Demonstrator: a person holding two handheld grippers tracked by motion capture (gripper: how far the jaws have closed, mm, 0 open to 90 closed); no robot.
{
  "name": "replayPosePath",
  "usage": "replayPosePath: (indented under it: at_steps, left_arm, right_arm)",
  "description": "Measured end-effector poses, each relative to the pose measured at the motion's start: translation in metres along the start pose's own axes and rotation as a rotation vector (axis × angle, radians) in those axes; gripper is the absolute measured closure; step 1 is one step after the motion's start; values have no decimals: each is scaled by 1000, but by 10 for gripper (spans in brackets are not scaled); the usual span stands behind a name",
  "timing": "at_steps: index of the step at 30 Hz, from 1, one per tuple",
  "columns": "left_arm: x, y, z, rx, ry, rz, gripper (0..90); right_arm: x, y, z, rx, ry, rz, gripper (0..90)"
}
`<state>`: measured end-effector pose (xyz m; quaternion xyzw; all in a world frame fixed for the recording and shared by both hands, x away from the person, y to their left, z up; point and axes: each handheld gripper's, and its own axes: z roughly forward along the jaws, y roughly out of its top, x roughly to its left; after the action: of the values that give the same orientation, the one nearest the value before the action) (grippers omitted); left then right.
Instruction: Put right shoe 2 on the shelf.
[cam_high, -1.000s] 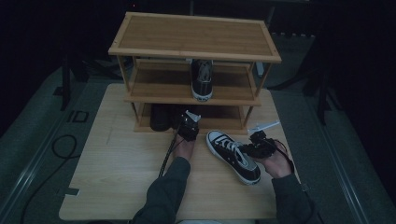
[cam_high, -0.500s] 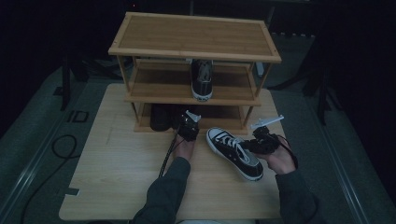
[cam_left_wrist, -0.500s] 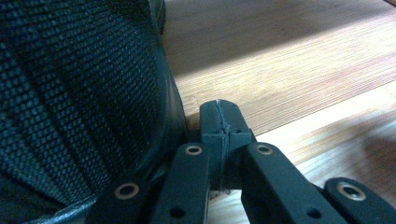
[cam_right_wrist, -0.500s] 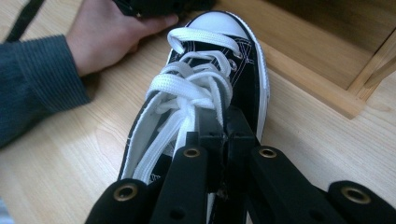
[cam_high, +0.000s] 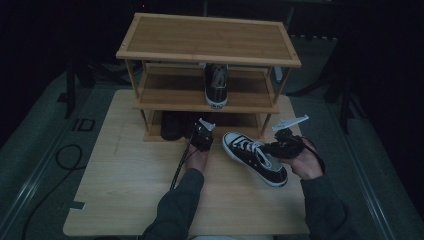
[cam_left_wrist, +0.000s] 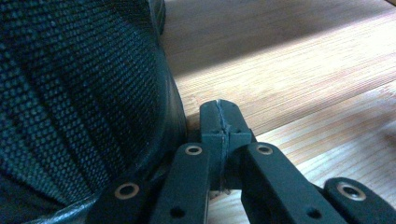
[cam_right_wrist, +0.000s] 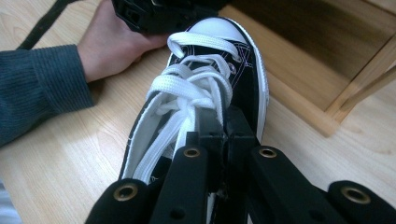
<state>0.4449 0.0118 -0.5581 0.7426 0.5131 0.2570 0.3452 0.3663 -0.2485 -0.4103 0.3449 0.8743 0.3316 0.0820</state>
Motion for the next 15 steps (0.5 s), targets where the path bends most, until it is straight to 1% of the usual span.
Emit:
replayPosePath:
  at_steps: [3, 11, 15]
  left_arm:
    - [0, 0, 0, 0, 0, 0, 900]
    - [0, 0, 0, 0, 0, 1, 900]
    - [0, 0, 0, 0, 0, 1, 900]
  right_arm:
    - [0, 4, -3, -6, 5, -23, 883]
    - [-1, 13, -11, -29, 19, -40, 883]
    - [-1, 16, -14, -40, 21, -59, 883]
